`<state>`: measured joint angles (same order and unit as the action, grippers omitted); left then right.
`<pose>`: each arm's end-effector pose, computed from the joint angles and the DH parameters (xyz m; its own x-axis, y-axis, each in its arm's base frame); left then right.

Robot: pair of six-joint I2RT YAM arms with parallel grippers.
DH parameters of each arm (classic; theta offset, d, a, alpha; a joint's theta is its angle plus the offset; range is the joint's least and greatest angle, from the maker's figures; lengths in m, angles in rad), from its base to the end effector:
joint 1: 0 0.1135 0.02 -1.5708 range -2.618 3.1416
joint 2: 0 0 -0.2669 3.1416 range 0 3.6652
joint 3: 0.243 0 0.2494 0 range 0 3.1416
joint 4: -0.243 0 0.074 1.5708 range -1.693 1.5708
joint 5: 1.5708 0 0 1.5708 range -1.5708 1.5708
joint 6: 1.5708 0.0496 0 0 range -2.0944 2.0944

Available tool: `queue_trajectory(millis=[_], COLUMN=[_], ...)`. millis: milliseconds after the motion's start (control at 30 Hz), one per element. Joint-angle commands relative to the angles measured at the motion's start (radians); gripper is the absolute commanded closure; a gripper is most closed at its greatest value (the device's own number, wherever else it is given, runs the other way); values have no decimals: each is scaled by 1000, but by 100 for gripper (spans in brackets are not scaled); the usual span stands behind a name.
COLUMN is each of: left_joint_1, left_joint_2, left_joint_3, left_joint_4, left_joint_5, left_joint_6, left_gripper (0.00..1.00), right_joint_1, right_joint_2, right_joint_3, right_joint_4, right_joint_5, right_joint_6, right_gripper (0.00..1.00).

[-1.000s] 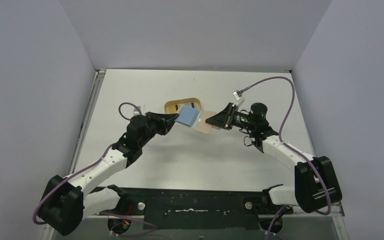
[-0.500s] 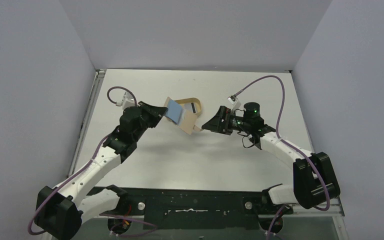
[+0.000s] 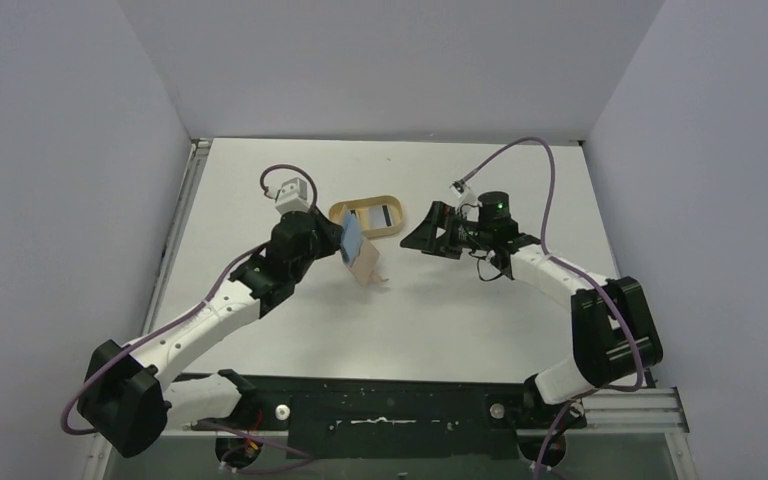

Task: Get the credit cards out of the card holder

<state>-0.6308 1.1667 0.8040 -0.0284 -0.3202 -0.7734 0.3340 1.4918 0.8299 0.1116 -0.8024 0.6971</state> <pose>0.2310 -0.1494 0.2830 -0.4472 -0.4945 -0.7453 0.0174 0.8283 -0.5600 0.2899 0.1383 0.2214 -0.8968 0.1611 -0.4121 -0.3014 0.4594 0.8355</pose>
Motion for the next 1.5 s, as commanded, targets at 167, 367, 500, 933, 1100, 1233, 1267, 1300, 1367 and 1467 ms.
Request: queue_trajectory(millis=[167,367,500,933,1100,1233,1267,1300,1367,1467], left_joint_1=[-54,-103,-106,-103,-104,-104,-103,-103,-104,-104], left_joint_2=[49,73,76,110,110,106,106,108,109,108], left_joint_3=[44,23,-10,-129,-138,-146,-146,-147,-146,-150], left_joint_4=[33,42,52,217,249,254,254,255,255,265], left_joint_5=[-144,-205,-215,-136,-128,-134,-135,-137,-137,-138], left_joint_6=[84,57,12,-109,-101,-100,-99,-98,-96,-95], left_gripper=[100,100,100,100,100,100,100,100,100,100], right_joint_1=[105,153,156,215,240,269,273,277,283,291], right_joint_2=[61,121,146,285,345,374,381,387,396,410], right_joint_3=[139,159,172,308,373,408,413,414,417,424], right_joint_4=[-44,34,45,47,0,-52,-57,-59,-63,-72], right_joint_5=[147,249,304,365,375,379,375,371,368,365], right_joint_6=[-66,31,81,118,111,81,77,77,77,71], right_gripper=[0,0,1,1,1,1,1,1,1,0])
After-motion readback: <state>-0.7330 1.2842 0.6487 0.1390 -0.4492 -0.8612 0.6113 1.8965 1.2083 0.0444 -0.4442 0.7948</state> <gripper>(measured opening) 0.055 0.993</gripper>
